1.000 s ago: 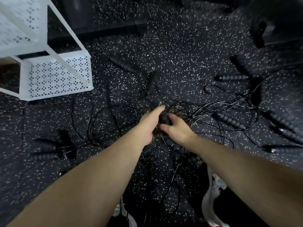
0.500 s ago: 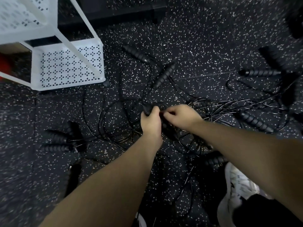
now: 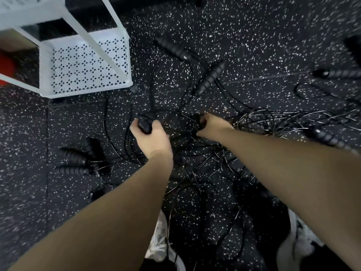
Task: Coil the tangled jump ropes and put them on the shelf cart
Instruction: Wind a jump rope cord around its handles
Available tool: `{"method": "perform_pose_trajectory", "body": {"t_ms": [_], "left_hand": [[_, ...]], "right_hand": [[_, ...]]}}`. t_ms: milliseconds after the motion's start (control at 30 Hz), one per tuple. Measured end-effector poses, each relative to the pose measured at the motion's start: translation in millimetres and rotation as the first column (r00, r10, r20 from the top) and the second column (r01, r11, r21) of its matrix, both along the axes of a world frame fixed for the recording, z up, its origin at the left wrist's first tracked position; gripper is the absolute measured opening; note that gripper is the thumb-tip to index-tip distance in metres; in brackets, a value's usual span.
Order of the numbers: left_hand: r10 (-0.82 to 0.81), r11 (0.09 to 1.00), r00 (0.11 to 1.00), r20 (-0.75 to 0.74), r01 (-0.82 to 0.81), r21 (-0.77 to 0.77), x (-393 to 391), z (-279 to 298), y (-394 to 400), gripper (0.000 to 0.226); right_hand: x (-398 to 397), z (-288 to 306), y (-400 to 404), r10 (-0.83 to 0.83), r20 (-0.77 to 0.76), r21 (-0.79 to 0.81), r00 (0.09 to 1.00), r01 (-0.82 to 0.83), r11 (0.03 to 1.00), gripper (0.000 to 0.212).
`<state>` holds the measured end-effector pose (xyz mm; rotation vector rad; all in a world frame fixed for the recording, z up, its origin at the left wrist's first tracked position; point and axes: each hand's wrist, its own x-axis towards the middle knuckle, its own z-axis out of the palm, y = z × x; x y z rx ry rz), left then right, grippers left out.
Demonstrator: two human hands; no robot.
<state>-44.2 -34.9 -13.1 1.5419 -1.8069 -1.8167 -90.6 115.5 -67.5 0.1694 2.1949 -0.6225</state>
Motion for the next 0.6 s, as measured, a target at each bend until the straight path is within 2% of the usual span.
{"method": "perform_pose_trajectory", "body": {"t_ms": [67, 233, 300, 400, 500, 600], "left_hand": [[-0.029, 0.999, 0.999, 0.027, 0.028, 0.031, 2.7, -1.3, -7.7, 0.037], [-0.126, 0.992, 0.991, 0.038, 0.127, -0.016, 7.0, 0.6, -17.9, 0.010], [-0.224, 0.975, 0.974, 0.031, 0.224, -0.001, 8.1, 3.6, -20.9, 0.014], [-0.294, 0.955, 0.955, 0.043, 0.291, 0.060, 9.7, 6.1, -24.7, 0.017], [-0.280, 0.953, 0.959, 0.049, 0.272, 0.130, 11.4, 9.9, -26.3, 0.016], [-0.290, 0.949, 0.956, 0.040, 0.282, 0.140, 11.7, 12.4, -29.3, 0.029]], "right_hand": [[6.7, -3.6, -0.1, 0.028, 0.051, 0.042, 0.998, -0.030, 0.999, 0.048], [27.0, -10.5, 0.5, 0.064, -0.013, 0.139, 0.998, -0.061, 0.988, 0.036], [32.7, -8.9, 0.1, 0.093, -0.014, 0.162, 0.996, -0.089, 0.983, 0.029], [40.2, -1.3, 5.0, 0.162, -0.116, 0.199, 0.980, -0.136, 0.970, 0.025], [47.7, 7.2, 11.9, 0.235, -0.183, 0.181, 0.955, -0.202, 0.962, 0.030], [54.8, 8.6, 10.1, 0.179, -0.313, 0.044, 0.933, -0.174, 0.984, 0.029]]}}
